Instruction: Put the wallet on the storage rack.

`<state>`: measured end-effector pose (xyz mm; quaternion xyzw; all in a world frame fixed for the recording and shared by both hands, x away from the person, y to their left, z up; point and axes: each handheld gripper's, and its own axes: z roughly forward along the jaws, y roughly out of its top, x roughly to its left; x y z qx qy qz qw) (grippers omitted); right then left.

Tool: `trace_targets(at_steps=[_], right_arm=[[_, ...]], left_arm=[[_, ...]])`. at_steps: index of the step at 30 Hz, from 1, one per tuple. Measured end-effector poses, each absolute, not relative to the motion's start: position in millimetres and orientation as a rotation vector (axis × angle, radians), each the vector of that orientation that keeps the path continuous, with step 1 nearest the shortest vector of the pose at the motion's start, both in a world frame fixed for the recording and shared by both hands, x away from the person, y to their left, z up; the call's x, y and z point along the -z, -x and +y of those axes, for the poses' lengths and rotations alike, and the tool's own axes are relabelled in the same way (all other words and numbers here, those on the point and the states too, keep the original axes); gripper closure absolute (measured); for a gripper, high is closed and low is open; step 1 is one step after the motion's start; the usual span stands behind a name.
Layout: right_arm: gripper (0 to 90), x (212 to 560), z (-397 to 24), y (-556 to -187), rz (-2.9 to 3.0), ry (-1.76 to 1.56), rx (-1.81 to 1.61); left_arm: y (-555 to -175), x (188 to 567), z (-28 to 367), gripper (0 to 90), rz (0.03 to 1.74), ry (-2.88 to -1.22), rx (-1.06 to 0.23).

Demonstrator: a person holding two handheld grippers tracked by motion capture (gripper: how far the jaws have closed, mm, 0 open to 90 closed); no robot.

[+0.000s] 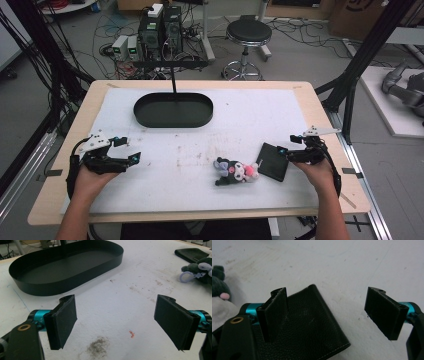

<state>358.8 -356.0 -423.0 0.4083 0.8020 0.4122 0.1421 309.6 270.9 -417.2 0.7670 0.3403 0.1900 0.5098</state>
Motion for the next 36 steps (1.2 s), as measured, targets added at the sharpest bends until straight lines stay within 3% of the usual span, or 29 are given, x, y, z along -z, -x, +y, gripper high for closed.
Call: trace_targets(at_steps=[10, 15, 20, 24, 33, 36], right_arm=[[20.1, 444.5, -343.2, -373.4, 2.476, -1.255, -1.045], [35.5, 444.0, -344.5, -371.6, 2.509, -1.242, -1.101], [38.4, 444.5, -346.4, -372.4, 2.510, -1.253, -1.112], [46.6, 445.0, -349.8, -373.8, 2.500, -1.289, -1.133], [79.0, 442.3, -356.1, -373.1, 2.445, -1.341, -1.172], [82.3, 440.5, -354.5, -371.1, 2.436, -1.341, -1.163]], left_arm=[[-310.0, 419.1, 268.5, 18.2, 0.817, -1.858, -0.446], [-310.2, 420.7, 268.6, 18.2, 0.819, -1.864, -0.439], [-309.6, 418.8, 268.0, 18.2, 0.805, -1.866, -0.449], [-308.6, 418.2, 267.1, 18.2, 0.797, -1.867, -0.451], [-306.9, 418.3, 267.2, 18.3, 0.803, -1.876, -0.470], [-306.2, 418.7, 267.2, 18.3, 0.804, -1.878, -0.470]])
